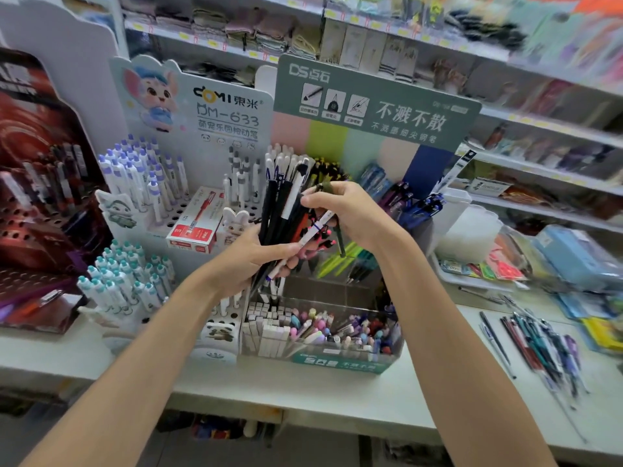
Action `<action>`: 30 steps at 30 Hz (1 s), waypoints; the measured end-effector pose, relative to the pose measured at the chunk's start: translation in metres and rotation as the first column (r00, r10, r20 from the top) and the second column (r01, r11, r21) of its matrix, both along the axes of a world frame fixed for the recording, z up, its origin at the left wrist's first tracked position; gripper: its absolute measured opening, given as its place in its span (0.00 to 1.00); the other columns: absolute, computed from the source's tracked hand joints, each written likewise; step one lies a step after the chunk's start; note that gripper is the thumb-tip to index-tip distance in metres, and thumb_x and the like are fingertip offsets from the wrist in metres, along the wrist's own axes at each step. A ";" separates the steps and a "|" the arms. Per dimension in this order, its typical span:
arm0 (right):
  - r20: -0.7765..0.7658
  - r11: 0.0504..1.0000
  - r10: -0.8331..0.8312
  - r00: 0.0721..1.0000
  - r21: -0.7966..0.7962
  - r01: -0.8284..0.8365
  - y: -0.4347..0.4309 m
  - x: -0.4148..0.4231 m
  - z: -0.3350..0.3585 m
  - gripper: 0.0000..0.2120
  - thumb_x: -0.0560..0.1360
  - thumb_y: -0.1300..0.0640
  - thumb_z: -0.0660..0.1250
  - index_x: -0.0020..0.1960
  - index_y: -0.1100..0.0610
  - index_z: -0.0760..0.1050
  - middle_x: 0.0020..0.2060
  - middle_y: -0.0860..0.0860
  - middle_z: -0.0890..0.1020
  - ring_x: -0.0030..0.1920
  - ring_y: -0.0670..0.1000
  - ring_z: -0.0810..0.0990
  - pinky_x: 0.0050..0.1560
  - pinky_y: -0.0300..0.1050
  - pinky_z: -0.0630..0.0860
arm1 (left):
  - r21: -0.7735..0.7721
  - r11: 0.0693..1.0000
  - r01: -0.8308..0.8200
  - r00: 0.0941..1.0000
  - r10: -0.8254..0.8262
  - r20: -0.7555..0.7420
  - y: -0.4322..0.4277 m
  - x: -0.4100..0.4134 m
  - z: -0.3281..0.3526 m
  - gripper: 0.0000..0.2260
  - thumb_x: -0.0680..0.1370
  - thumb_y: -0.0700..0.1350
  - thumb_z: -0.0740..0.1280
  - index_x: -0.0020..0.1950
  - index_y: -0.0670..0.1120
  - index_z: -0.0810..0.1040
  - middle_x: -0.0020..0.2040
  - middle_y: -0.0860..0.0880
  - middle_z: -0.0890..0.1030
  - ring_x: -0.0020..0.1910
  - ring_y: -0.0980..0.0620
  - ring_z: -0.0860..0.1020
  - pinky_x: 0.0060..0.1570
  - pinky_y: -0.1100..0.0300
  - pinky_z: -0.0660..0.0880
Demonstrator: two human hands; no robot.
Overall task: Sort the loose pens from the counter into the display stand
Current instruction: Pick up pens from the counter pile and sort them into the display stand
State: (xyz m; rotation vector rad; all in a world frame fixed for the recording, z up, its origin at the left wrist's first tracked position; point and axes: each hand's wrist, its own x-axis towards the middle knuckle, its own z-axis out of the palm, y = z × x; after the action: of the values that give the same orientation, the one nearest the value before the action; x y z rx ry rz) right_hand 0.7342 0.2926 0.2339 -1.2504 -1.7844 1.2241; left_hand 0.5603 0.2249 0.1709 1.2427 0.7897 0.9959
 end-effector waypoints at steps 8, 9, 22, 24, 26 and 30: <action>-0.025 0.995 -0.026 0.999 -0.101 0.023 -0.002 0.004 -0.012 0.11 0.68 0.50 0.78 0.39 0.55 0.80 0.36 0.54 0.73 0.40 0.54 0.68 0.42 0.49 0.66 | -0.022 0.999 0.037 0.999 -0.037 0.020 -0.004 0.008 -0.013 0.09 0.80 0.40 0.64 0.60 0.42 0.75 0.43 0.50 0.80 0.36 0.55 0.72 0.35 0.62 0.71; -0.042 0.994 -0.037 0.998 -0.106 0.032 -0.002 0.006 -0.016 0.12 0.68 0.48 0.78 0.39 0.55 0.79 0.37 0.54 0.72 0.39 0.54 0.68 0.42 0.49 0.65 | -0.039 0.999 0.029 0.999 -0.028 0.025 -0.005 0.008 -0.015 0.10 0.80 0.41 0.64 0.60 0.42 0.76 0.42 0.50 0.80 0.35 0.55 0.72 0.34 0.62 0.70; -0.170 0.913 -0.290 0.942 0.247 0.326 -0.013 -0.002 -0.035 0.08 0.80 0.53 0.64 0.45 0.53 0.79 0.40 0.54 0.80 0.41 0.52 0.78 0.51 0.57 0.78 | -0.095 0.995 -0.011 0.999 0.015 0.033 -0.015 0.003 -0.027 0.12 0.82 0.43 0.60 0.62 0.41 0.77 0.48 0.46 0.83 0.35 0.56 0.73 0.34 0.64 0.70; -0.142 0.932 -0.236 0.961 0.246 0.265 -0.016 -0.001 -0.033 0.04 0.80 0.52 0.66 0.49 0.51 0.78 0.41 0.53 0.80 0.43 0.53 0.80 0.52 0.56 0.79 | -0.104 0.995 0.000 0.999 0.004 0.044 -0.016 0.003 -0.029 0.12 0.82 0.43 0.60 0.63 0.42 0.77 0.48 0.46 0.83 0.34 0.56 0.73 0.33 0.64 0.70; -0.041 0.958 -0.147 0.988 0.245 0.152 -0.018 0.002 -0.031 0.07 0.78 0.53 0.68 0.55 0.52 0.77 0.39 0.52 0.78 0.41 0.51 0.78 0.48 0.47 0.77 | -0.110 0.994 0.001 0.998 0.005 0.058 -0.018 0.001 -0.031 0.13 0.82 0.44 0.60 0.64 0.42 0.77 0.49 0.45 0.83 0.34 0.56 0.73 0.33 0.64 0.69; -0.283 0.892 -0.306 0.909 0.250 0.378 -0.018 0.011 -0.020 0.05 0.82 0.61 0.60 0.55 0.55 0.72 0.41 0.50 0.79 0.41 0.46 0.79 0.44 0.39 0.76 | -0.104 0.995 -0.007 1.000 0.009 0.018 -0.023 -0.004 -0.039 0.13 0.82 0.42 0.60 0.64 0.38 0.75 0.47 0.46 0.83 0.34 0.54 0.73 0.32 0.65 0.71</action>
State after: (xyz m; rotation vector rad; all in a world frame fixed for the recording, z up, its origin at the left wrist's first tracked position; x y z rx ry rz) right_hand 0.7448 0.2743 0.2135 -1.1300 -1.4328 0.8244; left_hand 0.5563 0.2021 0.1321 1.1404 0.8224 0.9600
